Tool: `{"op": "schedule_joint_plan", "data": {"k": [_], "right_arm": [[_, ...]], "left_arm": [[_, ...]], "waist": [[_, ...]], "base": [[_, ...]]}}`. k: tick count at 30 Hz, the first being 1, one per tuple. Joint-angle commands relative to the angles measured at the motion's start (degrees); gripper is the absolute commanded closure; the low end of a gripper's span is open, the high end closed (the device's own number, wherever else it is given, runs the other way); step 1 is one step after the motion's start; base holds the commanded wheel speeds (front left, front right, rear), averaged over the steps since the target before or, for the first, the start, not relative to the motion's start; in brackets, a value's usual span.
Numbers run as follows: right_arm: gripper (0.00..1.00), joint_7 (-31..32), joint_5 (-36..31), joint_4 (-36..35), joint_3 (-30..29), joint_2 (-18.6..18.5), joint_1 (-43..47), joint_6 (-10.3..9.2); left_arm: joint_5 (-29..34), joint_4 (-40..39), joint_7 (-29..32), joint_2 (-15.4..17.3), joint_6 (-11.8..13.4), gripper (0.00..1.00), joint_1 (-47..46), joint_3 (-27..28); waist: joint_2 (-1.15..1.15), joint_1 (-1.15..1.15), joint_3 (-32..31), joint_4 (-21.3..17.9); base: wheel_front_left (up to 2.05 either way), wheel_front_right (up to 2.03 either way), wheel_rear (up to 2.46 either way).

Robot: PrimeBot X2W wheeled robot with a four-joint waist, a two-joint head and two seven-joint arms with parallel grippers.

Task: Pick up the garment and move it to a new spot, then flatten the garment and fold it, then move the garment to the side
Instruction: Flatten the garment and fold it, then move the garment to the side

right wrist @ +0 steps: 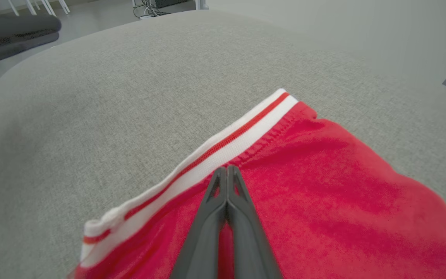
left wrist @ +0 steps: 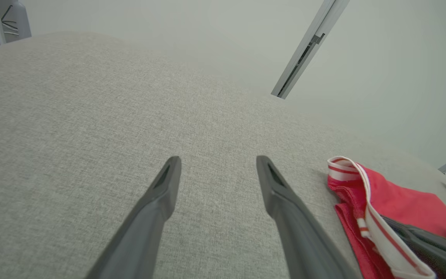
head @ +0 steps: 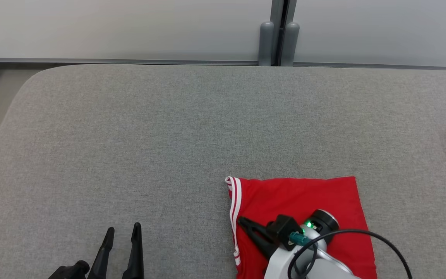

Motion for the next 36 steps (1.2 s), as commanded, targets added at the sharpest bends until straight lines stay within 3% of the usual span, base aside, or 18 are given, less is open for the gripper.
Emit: {"op": "schedule_joint_plan", "data": {"k": [1,9,14,17,18,19,20,21,23,24,26,27,28,36], "right_arm": [[1.00,-0.6,0.7,-0.2,1.6,-0.3,0.2,-0.02],[1.00,-0.8,4.6,-0.8,11.4,-0.3,0.6,-0.02],[1.00,-1.0,4.4,-4.8,7.5,-0.2,1.8,-0.02],[0.78,-1.0,1.7,-9.4,0.2,-0.9,5.5,-0.02],[0.61,-1.0,0.5,-11.5,-2.6,-1.9,7.1,-0.02],[0.51,-1.0,-0.3,-13.5,-5.5,-2.7,8.8,-0.02],[0.11,-1.0,-1.1,-15.7,-8.9,-3.6,10.9,-0.02],[0.00,-1.0,-2.1,-17.7,-11.8,-4.4,13.0,-0.02],[0.00,-1.0,-2.9,-19.9,-14.6,-4.9,15.0,-0.02],[0.00,-1.0,-3.9,-24.2,-20.8,-6.3,18.9,-0.02],[0.00,-1.0,-5.3,-27.2,-26.2,-8.0,22.7,-0.02],[0.00,-1.0,-5.3,-27.2,-26.2,-8.0,22.7,-0.02],[0.00,-1.0,-6.2,-29.3,-31.6,-8.4,26.1,-0.02],[0.00,-1.0,-6.6,-27.6,-42.1,-8.8,32.6,-0.02]], "left_arm": [[0.5,0.2,0.0,0.2,-0.2,0.00,-0.9,0.1],[0.0,0.6,0.0,0.2,0.2,0.00,-0.7,0.4],[0.1,0.1,0.0,0.2,0.4,0.00,0.9,1.6],[0.1,-0.6,0.0,0.2,0.5,0.00,2.3,2.7],[0.2,-0.9,0.0,0.2,0.6,0.00,2.8,3.1],[0.4,-1.1,0.0,0.2,0.7,0.00,3.3,3.4],[0.4,-1.5,0.0,0.2,0.8,0.00,3.7,3.7],[0.4,-1.8,0.0,0.2,0.9,0.00,4.3,4.1],[0.5,-2.1,0.0,0.2,0.8,0.00,4.8,4.4],[1.2,-2.8,0.0,0.2,0.7,0.00,5.5,4.9],[2.5,-3.1,0.0,0.2,0.5,0.00,6.1,5.1],[2.5,-3.1,0.0,0.2,0.5,0.00,6.1,5.1],[3.0,-3.4,0.0,0.2,0.5,0.00,6.5,5.4],[3.3,-3.7,0.0,0.2,0.5,0.00,7.1,5.4]], "waist": [[0.00,0.00,0.1,-0.1],[0.00,0.00,-1.2,-1.5],[0.00,0.00,-3.3,-3.2],[0.00,0.00,-5.2,-4.3],[0.00,0.00,-5.9,-4.7],[0.00,0.00,-6.6,-5.1],[0.00,0.00,-7.2,-5.4],[0.00,0.00,-7.8,-5.8],[0.00,0.00,-8.2,-6.3],[0.00,0.00,-8.7,-6.9],[0.00,0.00,-9.3,-7.3],[0.00,0.00,-9.3,-7.3],[0.00,0.00,-9.7,-7.6],[0.00,0.00,-10.0,-7.7]], "base": [[0.00,0.00,0.00],[0.00,0.00,0.00],[0.00,0.00,0.00],[0.00,0.00,0.00],[0.00,0.00,0.00],[0.00,0.00,0.00],[0.00,0.00,0.00],[0.00,0.00,0.00],[0.00,0.00,0.00],[0.00,0.00,0.00],[0.00,0.00,0.00],[0.00,0.00,0.00],[0.00,0.00,0.00],[0.00,0.00,0.00]]}}
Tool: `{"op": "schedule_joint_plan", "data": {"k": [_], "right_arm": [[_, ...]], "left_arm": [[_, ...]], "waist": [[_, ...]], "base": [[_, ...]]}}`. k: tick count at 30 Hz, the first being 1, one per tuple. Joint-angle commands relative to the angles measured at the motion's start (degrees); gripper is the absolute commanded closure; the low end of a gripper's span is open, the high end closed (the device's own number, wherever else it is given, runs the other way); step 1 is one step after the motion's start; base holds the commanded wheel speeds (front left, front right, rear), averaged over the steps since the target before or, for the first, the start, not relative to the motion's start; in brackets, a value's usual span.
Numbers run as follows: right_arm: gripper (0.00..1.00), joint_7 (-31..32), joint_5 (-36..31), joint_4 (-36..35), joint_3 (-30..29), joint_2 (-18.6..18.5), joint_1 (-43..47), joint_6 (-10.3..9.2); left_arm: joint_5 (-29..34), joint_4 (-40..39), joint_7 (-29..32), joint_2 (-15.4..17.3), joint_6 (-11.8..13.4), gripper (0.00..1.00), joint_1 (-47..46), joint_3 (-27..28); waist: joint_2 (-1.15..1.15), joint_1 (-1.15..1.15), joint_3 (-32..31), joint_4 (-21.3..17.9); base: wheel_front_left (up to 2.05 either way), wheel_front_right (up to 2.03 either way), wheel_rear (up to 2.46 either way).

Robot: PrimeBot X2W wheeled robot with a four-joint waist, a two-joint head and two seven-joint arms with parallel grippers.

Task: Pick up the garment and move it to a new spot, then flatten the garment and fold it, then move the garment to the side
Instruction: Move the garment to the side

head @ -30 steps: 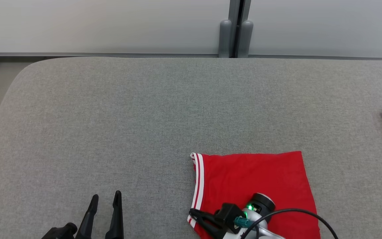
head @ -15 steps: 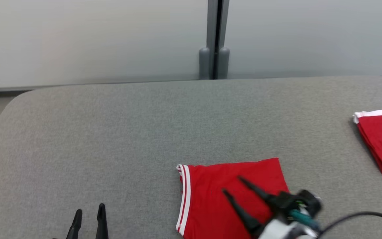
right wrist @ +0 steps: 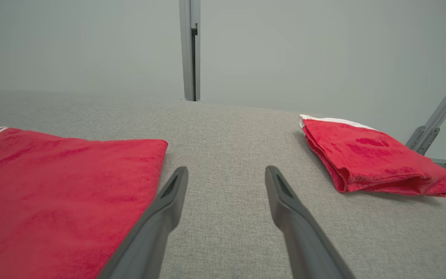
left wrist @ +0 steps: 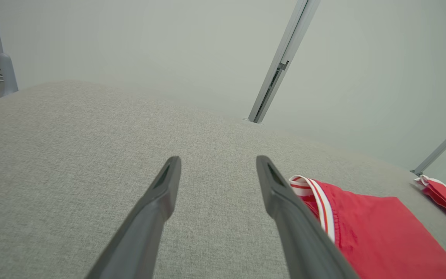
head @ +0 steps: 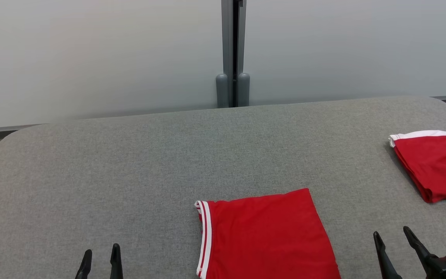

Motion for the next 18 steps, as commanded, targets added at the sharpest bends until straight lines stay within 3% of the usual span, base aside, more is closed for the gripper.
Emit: {"op": "schedule_joint_plan", "data": {"k": [1,7,13,18], "right_arm": [[0.00,-0.2,0.6,0.3,-0.2,0.2,0.0,-0.02],[0.00,2.3,8.7,2.7,4.4,0.0,-4.2,-0.02],[0.00,16.3,19.8,4.6,11.1,-2.3,-11.3,-0.02],[0.00,23.9,24.0,8.1,14.3,-2.7,-15.8,-0.01]], "left_arm": [[-0.1,-0.2,0.0,0.2,0.1,0.00,0.6,0.2],[0.0,-0.3,0.0,0.2,0.1,0.00,-0.4,-0.5],[0.8,0.0,0.0,0.2,-0.5,0.00,-2.5,-1.7],[1.2,0.6,0.0,0.2,-0.5,0.00,-3.9,-2.1]], "waist": [[0.00,0.00,0.1,0.0],[0.00,0.00,1.3,0.2],[0.00,0.00,3.9,2.0],[0.00,0.00,5.8,4.0]], "base": [[0.00,0.00,0.00],[0.00,0.00,0.00],[0.00,0.00,0.00],[0.00,0.00,0.00]]}}
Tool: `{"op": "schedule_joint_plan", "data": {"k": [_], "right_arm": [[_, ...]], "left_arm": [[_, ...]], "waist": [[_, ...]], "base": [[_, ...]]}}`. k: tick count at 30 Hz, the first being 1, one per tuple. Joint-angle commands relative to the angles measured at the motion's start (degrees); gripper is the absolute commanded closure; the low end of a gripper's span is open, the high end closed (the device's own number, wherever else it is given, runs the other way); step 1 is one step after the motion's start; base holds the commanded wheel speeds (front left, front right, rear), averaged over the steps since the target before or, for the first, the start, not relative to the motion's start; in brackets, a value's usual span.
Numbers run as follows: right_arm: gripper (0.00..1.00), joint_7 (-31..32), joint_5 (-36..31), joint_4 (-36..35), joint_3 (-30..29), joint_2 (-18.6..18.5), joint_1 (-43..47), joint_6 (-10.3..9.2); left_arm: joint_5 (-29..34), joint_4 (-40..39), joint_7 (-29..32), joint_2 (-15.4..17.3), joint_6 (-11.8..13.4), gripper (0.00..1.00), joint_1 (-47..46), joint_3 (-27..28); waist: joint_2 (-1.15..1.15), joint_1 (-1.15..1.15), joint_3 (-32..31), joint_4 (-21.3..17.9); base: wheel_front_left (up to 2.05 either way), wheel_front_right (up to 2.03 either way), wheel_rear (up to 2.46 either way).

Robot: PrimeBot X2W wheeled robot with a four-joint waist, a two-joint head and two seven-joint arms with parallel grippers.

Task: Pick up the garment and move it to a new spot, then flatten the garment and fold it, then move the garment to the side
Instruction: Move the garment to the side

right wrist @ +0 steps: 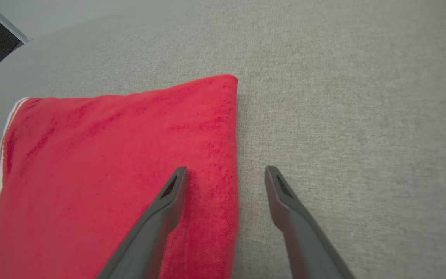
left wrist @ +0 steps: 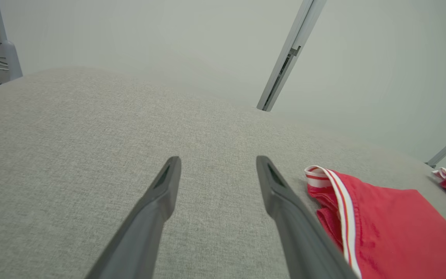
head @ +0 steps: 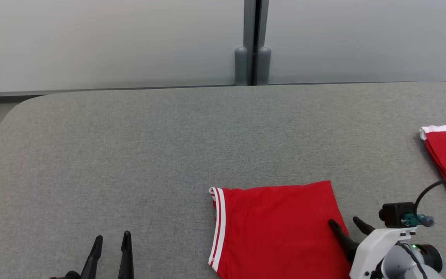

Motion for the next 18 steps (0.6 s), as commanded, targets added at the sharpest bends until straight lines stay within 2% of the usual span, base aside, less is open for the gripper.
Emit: {"op": "schedule_joint_plan", "data": {"k": [1,7,8,9,11,14,18], "right_arm": [[0.00,0.8,1.2,0.9,0.4,0.4,-0.7,0.00],[0.00,4.6,4.8,6.0,3.1,1.1,-2.9,0.00],[0.67,4.8,5.9,6.0,3.7,1.2,-3.2,0.00],[1.00,4.8,7.2,5.5,4.1,1.1,-3.6,0.00],[1.00,4.5,10.1,4.2,4.0,-0.3,-4.3,0.00],[1.00,4.4,12.9,2.2,2.1,-4.5,-6.7,-0.06],[1.00,6.4,13.6,-0.3,-0.6,-12.3,-10.5,-0.01]], "left_arm": [[0.3,0.1,0.0,0.2,-0.1,0.00,-1.2,0.1],[0.1,0.5,0.0,0.2,-0.2,0.00,-2.5,-0.5],[0.0,0.4,0.0,0.3,-0.1,0.00,-2.7,-0.4],[-0.1,0.3,0.0,0.2,0.0,0.00,-2.8,-0.4],[-0.6,0.0,0.0,0.2,0.2,0.00,-3.1,-0.5],[-0.8,-0.7,0.0,0.2,0.3,0.00,-4.0,-0.7],[0.0,-1.1,0.0,0.2,-0.2,0.00,-6.0,-1.2]], "waist": [[0.00,0.00,1.0,1.1],[0.00,0.00,2.2,2.7],[0.00,0.00,2.4,2.8],[0.00,0.00,2.7,2.7],[0.00,0.00,3.3,2.2],[0.00,0.00,5.0,0.5],[0.00,0.00,8.9,-2.2]], "base": [[0.00,0.00,0.00],[0.00,0.00,0.00],[0.00,0.00,0.00],[0.00,0.00,0.00],[0.00,0.00,0.00],[0.00,0.00,0.00],[0.00,0.00,0.00]]}}
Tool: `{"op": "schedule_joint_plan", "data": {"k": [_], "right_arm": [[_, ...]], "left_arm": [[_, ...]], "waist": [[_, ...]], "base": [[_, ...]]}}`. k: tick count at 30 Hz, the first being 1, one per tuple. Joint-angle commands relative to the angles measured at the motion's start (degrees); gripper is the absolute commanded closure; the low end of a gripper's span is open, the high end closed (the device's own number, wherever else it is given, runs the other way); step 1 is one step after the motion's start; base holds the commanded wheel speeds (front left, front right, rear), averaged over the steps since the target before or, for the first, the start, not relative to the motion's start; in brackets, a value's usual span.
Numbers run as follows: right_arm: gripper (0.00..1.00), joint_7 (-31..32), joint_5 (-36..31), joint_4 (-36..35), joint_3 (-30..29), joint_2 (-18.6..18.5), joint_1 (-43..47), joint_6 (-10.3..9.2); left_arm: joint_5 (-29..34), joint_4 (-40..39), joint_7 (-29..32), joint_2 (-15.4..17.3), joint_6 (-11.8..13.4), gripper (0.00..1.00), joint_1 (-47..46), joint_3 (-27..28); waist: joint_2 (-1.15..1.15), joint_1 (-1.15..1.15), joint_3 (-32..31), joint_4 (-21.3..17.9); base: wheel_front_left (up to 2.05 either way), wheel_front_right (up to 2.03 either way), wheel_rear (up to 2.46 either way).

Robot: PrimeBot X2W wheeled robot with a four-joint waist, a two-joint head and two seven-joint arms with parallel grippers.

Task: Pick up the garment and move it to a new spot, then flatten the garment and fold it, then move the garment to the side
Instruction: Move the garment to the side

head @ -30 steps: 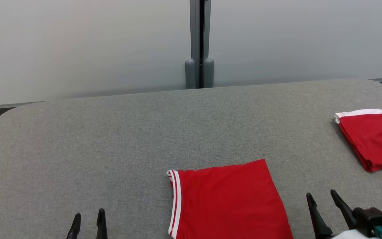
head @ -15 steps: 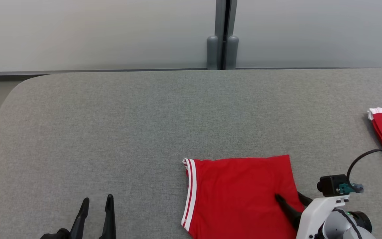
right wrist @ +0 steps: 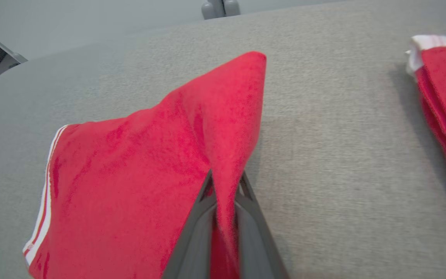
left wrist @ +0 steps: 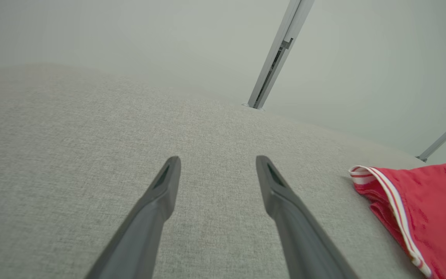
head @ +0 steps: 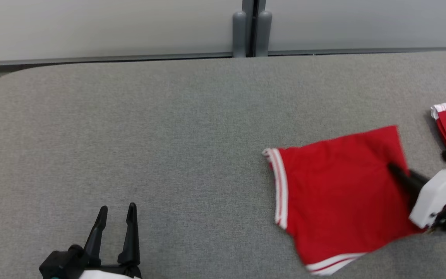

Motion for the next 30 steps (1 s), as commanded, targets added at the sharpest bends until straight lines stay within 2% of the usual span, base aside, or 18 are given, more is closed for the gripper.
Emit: {"op": "schedule_joint_plan", "data": {"k": [1,2,7,8,15,21,22,23,24,27,30], "right_arm": [[1.00,1.6,0.2,-1.3,-2.2,-4.7,-3.3,-0.02],[1.00,1.6,0.2,-1.3,-2.2,-4.7,-3.3,-0.02],[1.00,6.5,-1.6,-2.4,-6.9,-14.3,-10.1,-0.02],[1.00,8.5,-2.4,-2.5,-8.5,-17.3,-12.9,-0.02],[1.00,15.9,-3.4,-1.5,-14.2,-23.8,-20.3,-0.03],[1.00,22.0,-6.6,0.7,-16.6,-27.0,-23.2,-0.03],[0.97,22.5,-7.5,0.9,-16.4,-27.0,-23.1,-0.02],[0.53,22.3,-8.5,1.0,-16.4,-27.1,-23.2,-0.02],[0.00,21.9,-9.8,1.5,-16.8,-27.2,-23.3,-0.03],[0.00,18.6,-13.8,0.8,-16.4,-26.8,-22.7,-0.02],[0.00,11.3,-18.8,-1.4,-16.4,-26.2,-21.2,-0.02]], "left_arm": [[0.9,-0.3,0.0,0.2,-0.5,0.00,-2.6,-0.3],[0.9,-0.3,0.0,0.2,-0.5,0.00,-2.6,-0.3],[2.6,0.1,0.0,0.2,-1.7,0.00,-7.2,-1.1],[3.4,0.2,0.0,0.2,-2.1,0.00,-8.9,-1.5],[4.1,0.7,0.0,0.2,-2.9,0.00,-12.6,-2.2],[4.1,1.5,0.0,0.2,-3.1,0.00,-12.9,-1.4],[4.1,1.6,0.0,0.2,-3.1,0.00,-12.9,-1.4],[4.1,1.6,0.0,0.2,-3.1,0.00,-12.9,-1.3],[4.1,1.7,0.0,0.2,-3.1,0.00,-12.8,-1.4],[3.5,2.0,0.0,0.2,-2.7,0.00,-12.4,-1.7],[2.9,2.3,0.0,0.2,-2.3,0.00,-11.6,-2.0]], "waist": [[0.00,0.00,4.4,-3.0],[0.00,0.00,4.4,-3.0],[0.00,0.00,10.2,-4.7],[0.00,0.00,12.3,-4.9],[0.00,0.00,16.5,-4.6],[0.00,0.00,16.5,-4.6],[0.00,0.00,16.3,-4.6],[0.00,0.00,16.1,-4.6],[0.00,0.00,15.8,-4.7],[0.00,0.00,14.6,-4.7],[0.00,0.00,13.0,-4.7]], "base": [[0.00,0.00,0.00],[0.00,0.00,0.00],[0.00,0.00,0.00],[0.00,0.00,0.00],[0.00,0.00,0.00],[0.00,0.00,0.00],[0.00,0.00,0.00],[0.00,0.00,0.00],[0.00,0.00,0.00],[0.00,0.00,0.00],[0.00,0.00,0.00]]}}
